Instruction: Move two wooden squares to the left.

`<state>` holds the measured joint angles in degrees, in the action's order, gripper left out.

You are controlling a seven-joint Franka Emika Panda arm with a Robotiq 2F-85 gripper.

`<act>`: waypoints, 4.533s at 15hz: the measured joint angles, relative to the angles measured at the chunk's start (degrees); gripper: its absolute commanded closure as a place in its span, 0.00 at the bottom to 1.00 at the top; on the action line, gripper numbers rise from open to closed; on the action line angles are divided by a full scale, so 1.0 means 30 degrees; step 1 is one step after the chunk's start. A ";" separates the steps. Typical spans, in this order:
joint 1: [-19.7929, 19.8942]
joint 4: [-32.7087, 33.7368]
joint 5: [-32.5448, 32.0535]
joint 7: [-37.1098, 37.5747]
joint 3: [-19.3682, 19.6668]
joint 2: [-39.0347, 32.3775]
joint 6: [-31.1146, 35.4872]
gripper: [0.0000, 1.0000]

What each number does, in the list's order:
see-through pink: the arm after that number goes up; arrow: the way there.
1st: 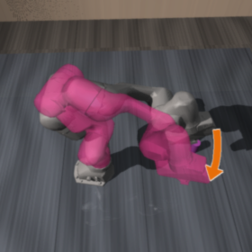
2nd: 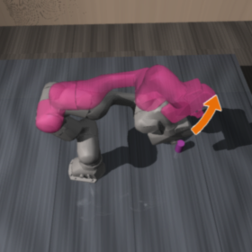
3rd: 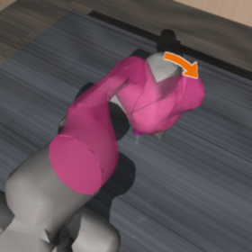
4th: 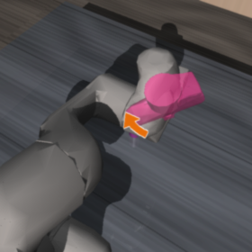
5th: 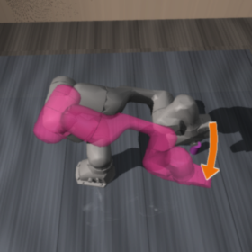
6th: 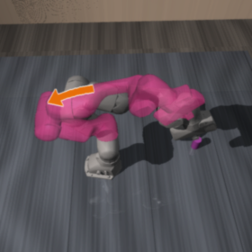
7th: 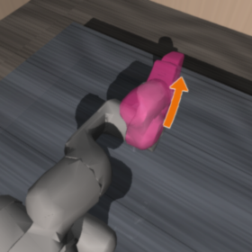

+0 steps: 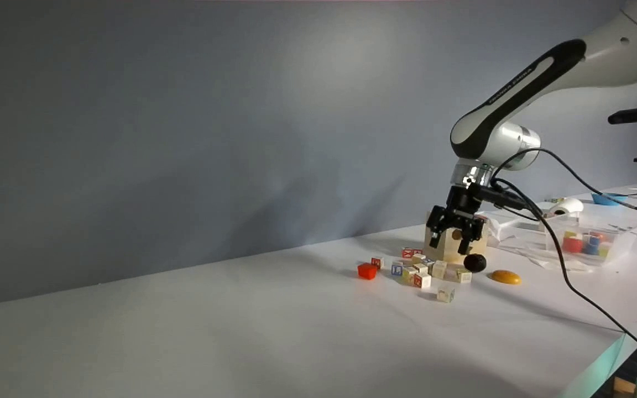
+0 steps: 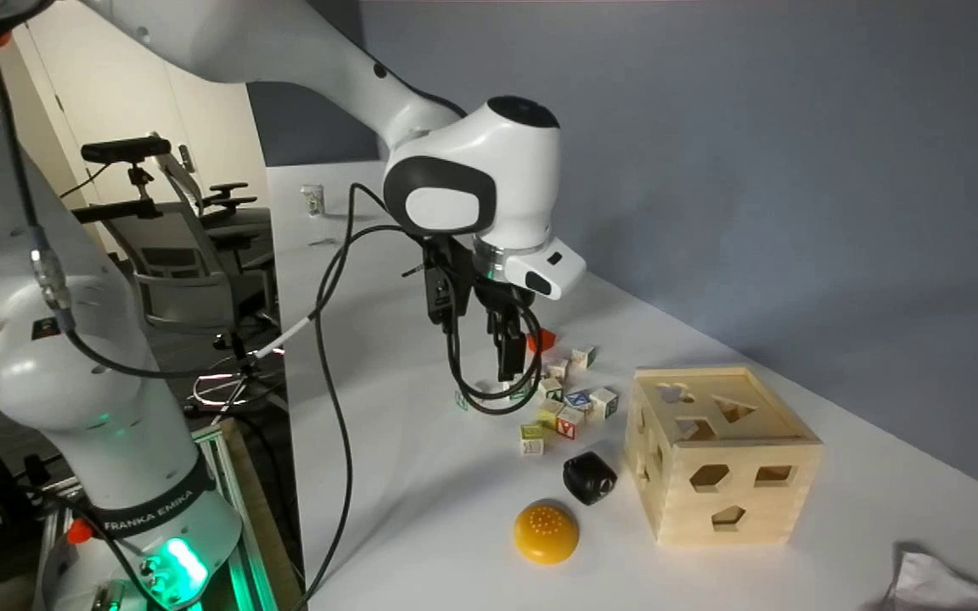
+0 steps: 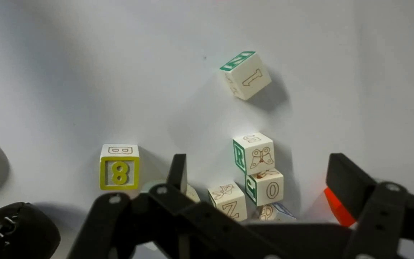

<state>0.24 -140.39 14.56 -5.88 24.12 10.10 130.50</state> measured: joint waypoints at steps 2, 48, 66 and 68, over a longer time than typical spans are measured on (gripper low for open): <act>0.0537 0.0367 0.0203 -0.0234 -0.0752 -0.1008 0.0106 0.00; -0.2381 0.1396 -2.0620 2.0087 -0.7869 -0.5558 -0.3273 0.77; -0.2323 0.1390 -1.9384 1.8572 -0.8645 -0.4910 -0.1530 0.00; -0.2195 0.1347 -1.7364 1.8065 -0.8644 -0.3919 -0.1193 0.00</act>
<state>-6.35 -136.35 -37.53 48.31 -1.81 -1.66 126.92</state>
